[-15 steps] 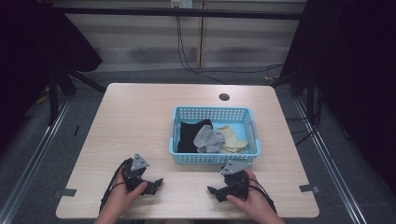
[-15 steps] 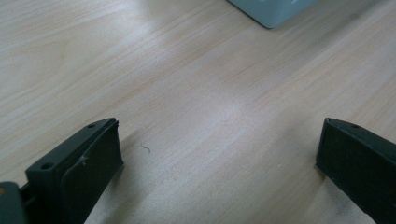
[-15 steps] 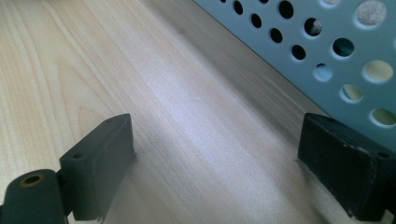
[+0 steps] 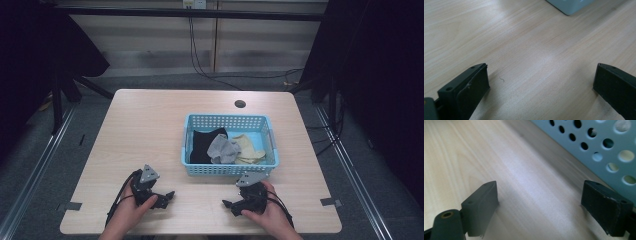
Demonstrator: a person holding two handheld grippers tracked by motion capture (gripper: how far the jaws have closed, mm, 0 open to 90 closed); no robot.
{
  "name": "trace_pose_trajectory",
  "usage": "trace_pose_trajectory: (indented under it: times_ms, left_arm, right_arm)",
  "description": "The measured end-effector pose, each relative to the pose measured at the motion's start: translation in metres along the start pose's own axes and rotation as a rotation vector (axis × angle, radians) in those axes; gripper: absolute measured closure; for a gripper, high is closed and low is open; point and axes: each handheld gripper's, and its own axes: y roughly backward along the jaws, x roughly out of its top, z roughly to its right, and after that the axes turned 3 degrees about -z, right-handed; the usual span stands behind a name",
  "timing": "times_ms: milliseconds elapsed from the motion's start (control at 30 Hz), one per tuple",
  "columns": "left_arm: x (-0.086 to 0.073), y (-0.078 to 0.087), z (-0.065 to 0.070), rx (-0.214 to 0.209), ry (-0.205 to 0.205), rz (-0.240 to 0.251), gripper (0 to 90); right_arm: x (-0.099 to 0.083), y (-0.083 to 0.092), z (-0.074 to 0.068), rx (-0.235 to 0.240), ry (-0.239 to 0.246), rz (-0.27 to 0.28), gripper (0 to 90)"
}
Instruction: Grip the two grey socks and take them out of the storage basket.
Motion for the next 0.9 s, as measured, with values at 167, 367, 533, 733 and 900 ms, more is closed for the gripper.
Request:
trace_pose_trajectory:
  times_ms: [167,367,533,733,900]
  left_arm:
    - [0.0,0.0,0.0,-0.003,0.0,0.0,0.0]
    - [0.0,0.0,0.0,0.0,-0.003,0.0,0.0]
    - [0.0,0.0,0.0,0.001,-0.003,0.0,0.0]
    - [0.0,0.0,0.0,0.0,-0.003,0.0,0.0]
    - [0.0,0.0,0.0,0.0,-0.003,0.0,0.0]
  right_arm:
    - [0.01,0.005,-0.005,0.036,0.037,-0.047,15.6]
    - [0.028,0.015,-0.018,0.084,0.081,-0.074,16.2]
    - [0.045,0.028,-0.021,0.14,0.105,-0.112,17.9]
    - [0.07,0.051,-0.01,0.171,0.068,-0.139,18.6]
    - [0.09,0.066,-0.001,0.134,0.082,-0.129,18.6]
